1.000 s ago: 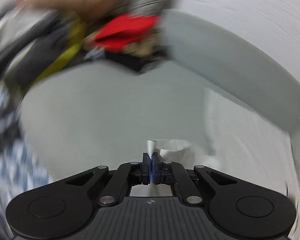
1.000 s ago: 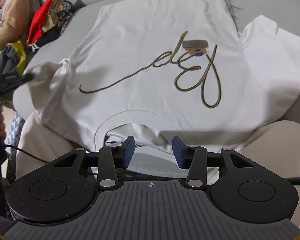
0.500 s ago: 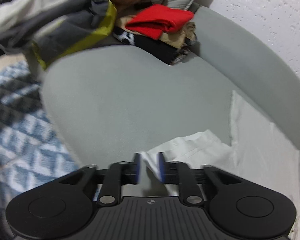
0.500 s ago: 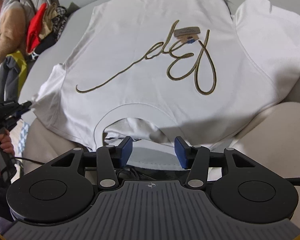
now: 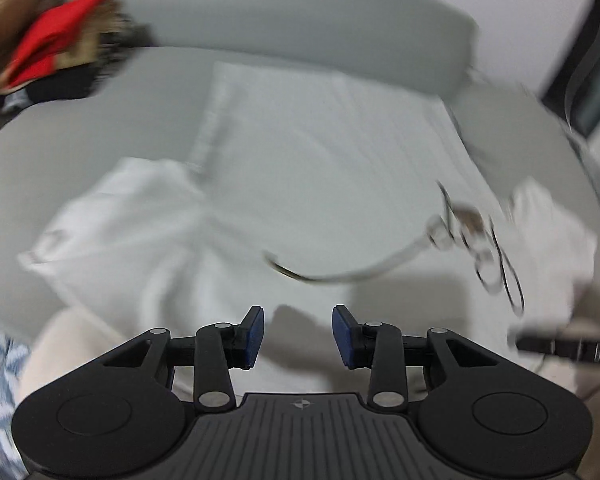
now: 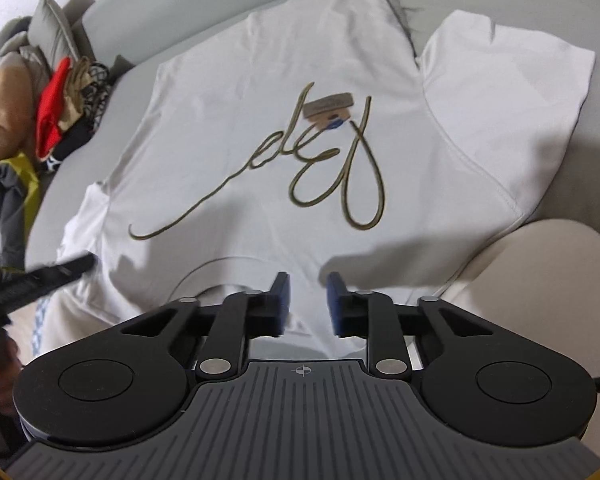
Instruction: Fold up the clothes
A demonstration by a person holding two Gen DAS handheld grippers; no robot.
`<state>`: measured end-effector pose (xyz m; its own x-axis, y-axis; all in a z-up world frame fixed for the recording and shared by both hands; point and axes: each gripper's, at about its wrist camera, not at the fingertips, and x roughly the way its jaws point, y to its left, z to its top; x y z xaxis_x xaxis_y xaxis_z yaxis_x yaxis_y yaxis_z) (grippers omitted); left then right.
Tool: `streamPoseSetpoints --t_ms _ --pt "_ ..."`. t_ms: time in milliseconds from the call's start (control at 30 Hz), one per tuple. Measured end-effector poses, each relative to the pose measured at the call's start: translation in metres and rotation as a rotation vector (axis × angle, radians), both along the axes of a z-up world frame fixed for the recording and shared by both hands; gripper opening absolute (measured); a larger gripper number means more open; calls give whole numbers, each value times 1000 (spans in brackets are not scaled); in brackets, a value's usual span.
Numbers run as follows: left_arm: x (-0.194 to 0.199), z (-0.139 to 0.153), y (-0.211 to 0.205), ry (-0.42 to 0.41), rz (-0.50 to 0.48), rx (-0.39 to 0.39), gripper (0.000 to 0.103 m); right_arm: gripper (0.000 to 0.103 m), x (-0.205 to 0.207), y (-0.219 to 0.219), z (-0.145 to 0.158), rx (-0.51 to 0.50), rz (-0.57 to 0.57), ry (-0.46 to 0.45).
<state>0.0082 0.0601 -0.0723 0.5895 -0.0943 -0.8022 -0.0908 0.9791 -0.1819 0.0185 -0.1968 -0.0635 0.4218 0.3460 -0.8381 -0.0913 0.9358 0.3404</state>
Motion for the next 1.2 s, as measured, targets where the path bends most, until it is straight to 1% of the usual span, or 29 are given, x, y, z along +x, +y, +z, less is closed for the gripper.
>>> streamPoseSetpoints --t_ms 67,167,200,233,267,367,433,567,600,667,733,767,867,1033,1133,1200 --pt "3 -8 -15 -1 -53 9 34 26 1 0 -1 -9 0 -17" --pt "2 -17 -26 -6 -106 49 34 27 4 0 -5 -10 7 -64" --pt "1 -21 -28 8 -109 57 34 27 5 0 -6 -14 11 -83" --pt "0 -23 -27 3 -110 59 34 27 6 1 -10 -30 14 -95" --pt "-1 -23 -27 6 -113 60 34 26 8 2 -15 -52 15 -90" --pt "-1 -23 -21 31 -103 41 34 22 6 0 -22 -80 18 -68" --pt "0 -23 -19 52 -94 32 34 22 3 -1 -24 -97 12 -12" --pt "-2 -23 -21 110 -114 49 34 22 -7 -8 -34 -99 -8 90" --pt "-4 -23 -21 128 -118 34 34 22 -8 -9 -35 -97 -6 104" --pt "-7 -23 -21 164 -125 4 33 25 -9 -7 -33 -102 0 124" --pt "-11 -23 -21 199 -132 -25 34 32 -12 -4 -29 -89 6 132" --pt "-13 -23 -21 212 -135 -38 34 41 -14 -3 -26 -76 10 131" --pt "-13 -8 -18 161 -124 -40 36 51 -18 0 -14 -24 23 98" --pt "-8 13 -14 104 -98 -68 39 52 -17 -3 8 -6 19 35" --pt "-4 21 -14 81 -99 -49 41 56 -13 -8 19 12 5 7" --pt "-2 20 -14 85 -96 -48 41 56 -11 -9 21 15 -2 -3"
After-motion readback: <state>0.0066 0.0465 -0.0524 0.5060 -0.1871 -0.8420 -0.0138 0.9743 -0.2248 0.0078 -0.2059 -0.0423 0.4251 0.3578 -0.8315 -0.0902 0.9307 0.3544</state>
